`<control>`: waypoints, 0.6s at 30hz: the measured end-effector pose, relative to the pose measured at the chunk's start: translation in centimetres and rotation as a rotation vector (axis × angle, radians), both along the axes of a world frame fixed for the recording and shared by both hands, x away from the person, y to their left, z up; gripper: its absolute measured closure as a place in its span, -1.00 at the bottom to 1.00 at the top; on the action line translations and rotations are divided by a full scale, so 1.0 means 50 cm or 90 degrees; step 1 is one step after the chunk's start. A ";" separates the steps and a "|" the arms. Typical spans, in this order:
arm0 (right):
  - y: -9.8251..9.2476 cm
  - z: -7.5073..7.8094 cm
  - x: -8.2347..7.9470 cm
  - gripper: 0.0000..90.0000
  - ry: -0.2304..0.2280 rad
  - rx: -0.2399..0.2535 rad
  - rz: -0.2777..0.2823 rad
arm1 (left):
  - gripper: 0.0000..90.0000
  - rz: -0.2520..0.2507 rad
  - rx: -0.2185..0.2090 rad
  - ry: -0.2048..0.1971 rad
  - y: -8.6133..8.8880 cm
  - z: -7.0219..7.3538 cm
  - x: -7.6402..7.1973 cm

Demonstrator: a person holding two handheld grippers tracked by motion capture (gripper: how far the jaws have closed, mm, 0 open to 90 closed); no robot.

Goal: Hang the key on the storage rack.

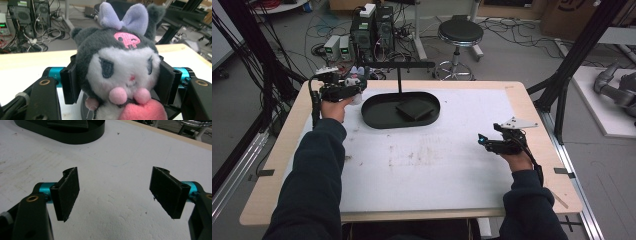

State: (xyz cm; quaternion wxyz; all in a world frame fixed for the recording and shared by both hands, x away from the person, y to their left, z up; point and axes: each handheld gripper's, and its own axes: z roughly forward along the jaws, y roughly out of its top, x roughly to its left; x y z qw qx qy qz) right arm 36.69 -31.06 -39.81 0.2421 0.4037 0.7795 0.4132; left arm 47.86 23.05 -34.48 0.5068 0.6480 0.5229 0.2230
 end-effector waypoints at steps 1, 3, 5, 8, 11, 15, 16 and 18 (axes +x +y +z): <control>0.000 0.000 0.000 -0.46 0.001 0.000 0.000 | -0.27 -0.001 0.008 0.005 -0.001 -0.005 0.001; 0.000 0.000 0.000 -0.46 0.001 0.000 0.000 | -0.27 -0.001 0.025 0.018 -0.005 -0.016 0.002; 0.000 -0.001 0.000 -0.46 0.002 0.000 -0.001 | -0.27 -0.005 0.042 0.026 -0.011 -0.030 0.003; -0.001 -0.002 0.001 -0.46 0.002 -0.002 0.000 | -0.27 -0.015 0.042 0.026 -0.022 -0.046 0.002; -0.001 -0.002 0.002 -0.46 0.002 -0.003 0.000 | -0.29 -0.023 0.065 0.031 -0.037 -0.050 0.002; 0.000 -0.002 0.000 -0.46 0.003 -0.002 0.001 | -0.35 -0.036 0.071 0.043 -0.043 -0.054 0.004; 0.000 -0.002 -0.001 -0.46 0.002 -0.004 0.001 | -0.39 -0.033 0.074 0.049 -0.043 -0.056 0.004; -0.001 -0.001 -0.001 -0.46 0.001 -0.003 0.001 | -0.51 -0.026 0.083 0.060 -0.043 -0.060 0.005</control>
